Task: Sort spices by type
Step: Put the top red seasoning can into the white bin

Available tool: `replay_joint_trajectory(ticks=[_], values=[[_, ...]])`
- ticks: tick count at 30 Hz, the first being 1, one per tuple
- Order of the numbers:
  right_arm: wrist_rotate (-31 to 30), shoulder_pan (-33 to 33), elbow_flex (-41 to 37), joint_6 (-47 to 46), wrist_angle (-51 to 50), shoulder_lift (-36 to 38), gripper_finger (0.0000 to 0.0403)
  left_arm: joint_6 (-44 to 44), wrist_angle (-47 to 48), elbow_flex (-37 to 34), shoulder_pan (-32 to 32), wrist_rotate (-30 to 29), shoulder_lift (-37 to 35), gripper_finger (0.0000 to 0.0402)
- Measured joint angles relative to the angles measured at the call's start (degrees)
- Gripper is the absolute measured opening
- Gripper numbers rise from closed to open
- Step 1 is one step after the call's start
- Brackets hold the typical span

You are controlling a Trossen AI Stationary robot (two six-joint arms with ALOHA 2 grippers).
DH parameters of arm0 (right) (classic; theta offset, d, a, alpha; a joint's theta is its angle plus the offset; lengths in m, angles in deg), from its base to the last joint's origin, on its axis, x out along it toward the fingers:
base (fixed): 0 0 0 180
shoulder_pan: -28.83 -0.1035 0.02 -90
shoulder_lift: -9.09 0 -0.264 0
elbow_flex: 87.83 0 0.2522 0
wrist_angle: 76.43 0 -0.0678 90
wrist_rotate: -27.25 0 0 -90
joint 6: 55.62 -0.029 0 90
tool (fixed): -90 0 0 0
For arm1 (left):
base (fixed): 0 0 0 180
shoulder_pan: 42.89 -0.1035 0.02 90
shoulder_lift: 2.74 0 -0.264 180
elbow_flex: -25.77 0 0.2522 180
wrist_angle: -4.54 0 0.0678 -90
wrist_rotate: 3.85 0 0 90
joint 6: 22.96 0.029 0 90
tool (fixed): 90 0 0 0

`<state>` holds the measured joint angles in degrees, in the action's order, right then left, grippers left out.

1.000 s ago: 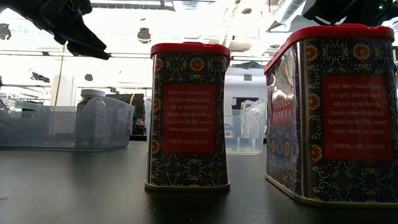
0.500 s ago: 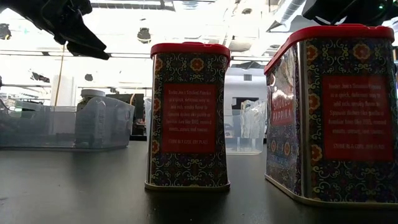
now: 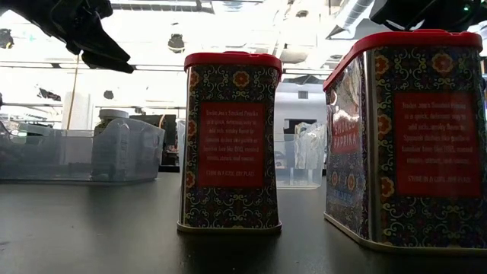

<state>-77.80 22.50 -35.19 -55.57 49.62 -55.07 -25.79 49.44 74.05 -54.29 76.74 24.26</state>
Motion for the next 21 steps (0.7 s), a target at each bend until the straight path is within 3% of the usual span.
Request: replay_joint_trajectory(ticks=[5, 15, 21], values=[[0.05, -0.01, 0.00, -0.02, 0.05, 0.00, 0.0279, 0.00, 0.02, 0.00, 0.00, -0.01, 0.00, 0.0271], [0.04, -0.02, 0.00, -0.03, -0.01, 0.00, 0.0356, 0.02, 0.02, 0.00, 0.00, 0.01, 0.00, 0.0271], [0.02, -0.02, 1.57, -0.02, -1.26, 0.00, 0.0368, 0.00, 0.03, 0.00, 0.01, -0.01, -0.01, 0.0271]])
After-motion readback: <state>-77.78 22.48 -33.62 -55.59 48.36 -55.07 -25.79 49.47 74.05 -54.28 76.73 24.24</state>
